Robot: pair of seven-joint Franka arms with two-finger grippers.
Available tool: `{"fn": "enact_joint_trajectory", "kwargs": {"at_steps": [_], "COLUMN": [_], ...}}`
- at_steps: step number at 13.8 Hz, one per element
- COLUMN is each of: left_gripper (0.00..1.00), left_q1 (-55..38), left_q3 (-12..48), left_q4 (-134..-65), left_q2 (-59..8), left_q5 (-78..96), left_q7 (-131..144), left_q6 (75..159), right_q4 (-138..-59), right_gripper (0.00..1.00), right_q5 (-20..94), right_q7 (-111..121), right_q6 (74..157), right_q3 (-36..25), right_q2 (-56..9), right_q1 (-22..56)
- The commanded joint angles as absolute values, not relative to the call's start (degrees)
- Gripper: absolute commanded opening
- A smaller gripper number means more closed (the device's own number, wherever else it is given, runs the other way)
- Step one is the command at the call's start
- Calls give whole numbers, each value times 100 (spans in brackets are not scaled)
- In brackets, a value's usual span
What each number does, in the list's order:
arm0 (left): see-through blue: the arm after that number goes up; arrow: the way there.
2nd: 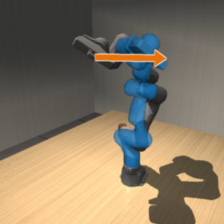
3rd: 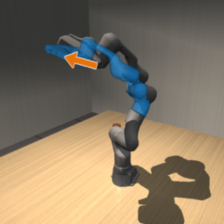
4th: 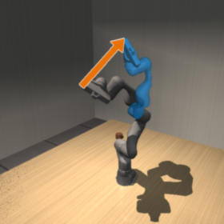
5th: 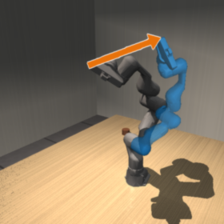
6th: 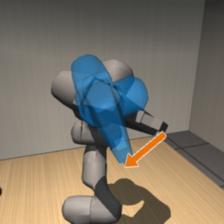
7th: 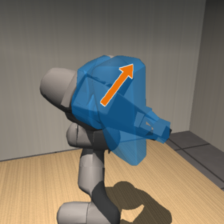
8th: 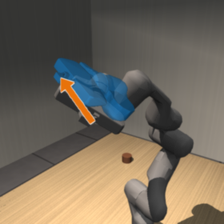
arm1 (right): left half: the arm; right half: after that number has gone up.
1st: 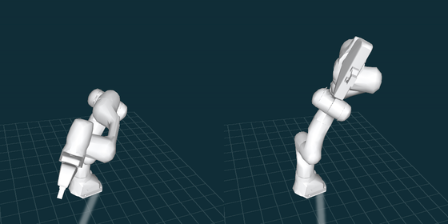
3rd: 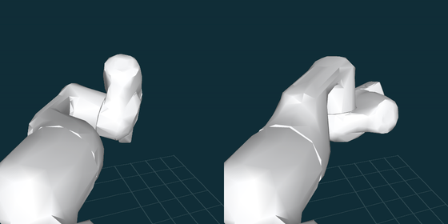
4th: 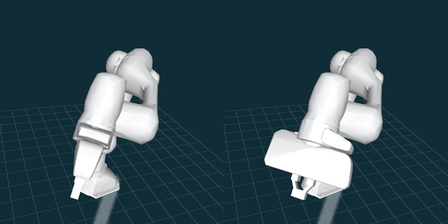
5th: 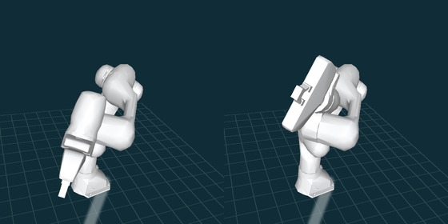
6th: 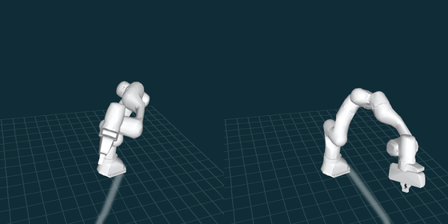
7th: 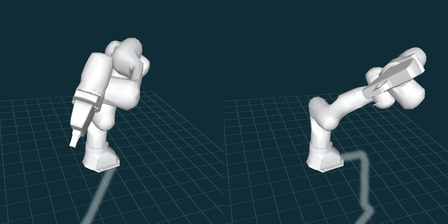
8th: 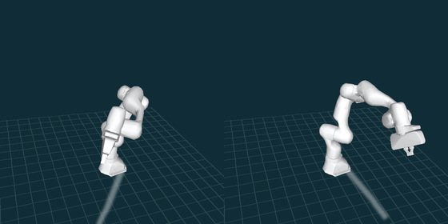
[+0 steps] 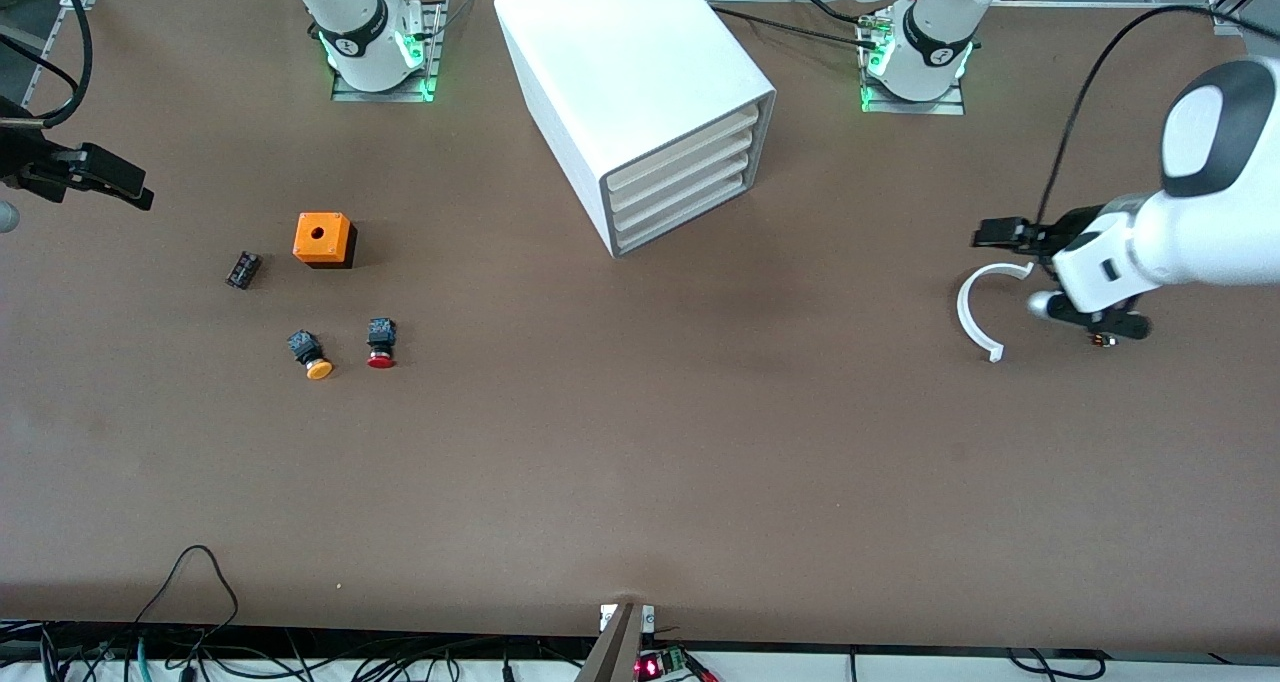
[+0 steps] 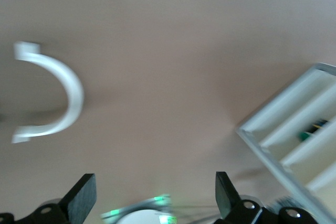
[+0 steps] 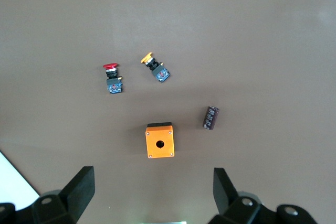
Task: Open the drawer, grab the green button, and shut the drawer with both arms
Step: 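Reach the left gripper to the white cabinet's lowest drawer handle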
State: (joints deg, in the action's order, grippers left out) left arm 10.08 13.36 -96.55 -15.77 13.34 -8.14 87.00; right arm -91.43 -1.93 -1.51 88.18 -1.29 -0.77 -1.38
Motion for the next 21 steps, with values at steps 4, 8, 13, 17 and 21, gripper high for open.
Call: {"fn": "enact_joint_trajectory", "kwargs": {"at_steps": [4,8,13,17,21], "left_gripper": [100,100,99,83,0], "left_q1": [801,256,193,176,123], "left_q3": [1722,1749,2776,3032,3067], "left_q4": [-11231,-12047,-12761,-12876,-12929], "left_q2": [-2759,-2953,-2900,-2892,-2856], "left_q5": [2986,4567,5676,5704,5695], "left_q7": [-2073,-2855,-2971,-2971,-2778], "left_q6": [10406,10765,11750,12067,12234], "right_q4": [-9237,-9229,-9229,-9229,-9229], "right_gripper": [100,100,100,100,100], "right_q5": [-88,-88,-88,-88,-88], "right_q7": [-97,-88,-88,-88,-88], "right_q6": [8815,8807,8807,8815,8807], "right_q3": [-167,-167,-167,-167,-167], "right_q2": [9,9,9,9,9], "right_q1": [-149,-149,-149,-149,-158]}}
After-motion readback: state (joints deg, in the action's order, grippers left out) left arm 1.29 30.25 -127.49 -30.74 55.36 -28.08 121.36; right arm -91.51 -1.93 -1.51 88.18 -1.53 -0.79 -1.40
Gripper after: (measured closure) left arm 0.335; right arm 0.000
